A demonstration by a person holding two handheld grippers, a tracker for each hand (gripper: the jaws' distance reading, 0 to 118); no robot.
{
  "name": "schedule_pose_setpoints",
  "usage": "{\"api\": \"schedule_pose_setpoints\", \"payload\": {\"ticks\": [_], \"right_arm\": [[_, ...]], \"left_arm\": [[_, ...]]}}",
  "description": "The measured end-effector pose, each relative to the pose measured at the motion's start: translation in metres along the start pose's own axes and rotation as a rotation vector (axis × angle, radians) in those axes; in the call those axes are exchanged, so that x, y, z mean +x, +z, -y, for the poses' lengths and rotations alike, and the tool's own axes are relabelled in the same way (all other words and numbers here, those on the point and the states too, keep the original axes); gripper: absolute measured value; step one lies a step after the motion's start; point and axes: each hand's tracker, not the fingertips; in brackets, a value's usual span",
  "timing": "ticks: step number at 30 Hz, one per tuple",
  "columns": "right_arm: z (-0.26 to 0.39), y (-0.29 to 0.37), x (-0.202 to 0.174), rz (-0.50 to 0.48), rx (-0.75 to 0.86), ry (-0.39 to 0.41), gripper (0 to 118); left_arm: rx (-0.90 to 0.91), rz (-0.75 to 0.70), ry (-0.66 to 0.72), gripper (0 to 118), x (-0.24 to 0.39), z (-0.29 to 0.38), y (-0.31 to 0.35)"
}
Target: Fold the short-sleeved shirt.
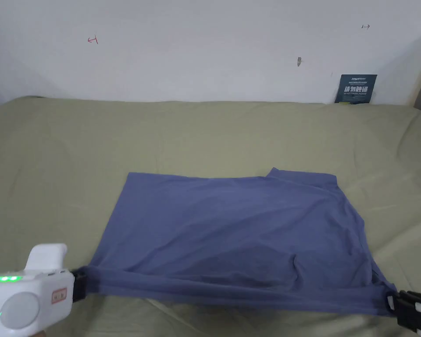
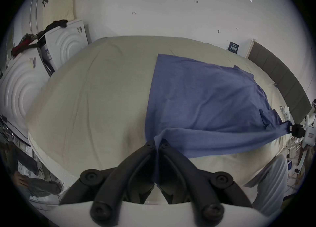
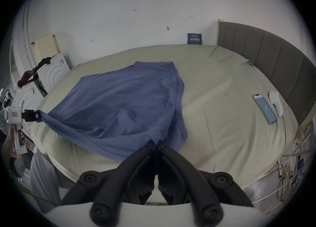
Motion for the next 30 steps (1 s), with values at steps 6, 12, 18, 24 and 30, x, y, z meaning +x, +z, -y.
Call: {"api": "schedule_pose_setpoints", "payload": {"ticks": [6, 12, 18, 24, 30], "right_arm": [[0.010, -0.009, 0.010, 0.005, -0.018, -0.065, 4], [0.006, -0.008, 0.010, 0.054, -0.059, -0.082, 113], [-0.018, -0.007, -0.017, 0.033, 0.033, -0.043, 114], [-0.014, 0.030, -0.049, 0.037, 0.182, -0.006, 11], [0.001, 0.048, -0.066, 0.061, 0.275, 0.049, 2]], "left_arm": [[-0.045, 0.000, -0.014, 1, 0.000, 0.024, -0.010], [-0.041, -0.010, 0.015, 118, 0.002, 0.033, -0.010], [0.047, 0.019, 0.051, 114, 0.022, 0.030, 0.030], [0.213, 0.035, 0.015, 0, 0.052, 0.028, 0.068], [0.276, 0.016, 0.018, 0, 0.052, 0.026, 0.079]]}}
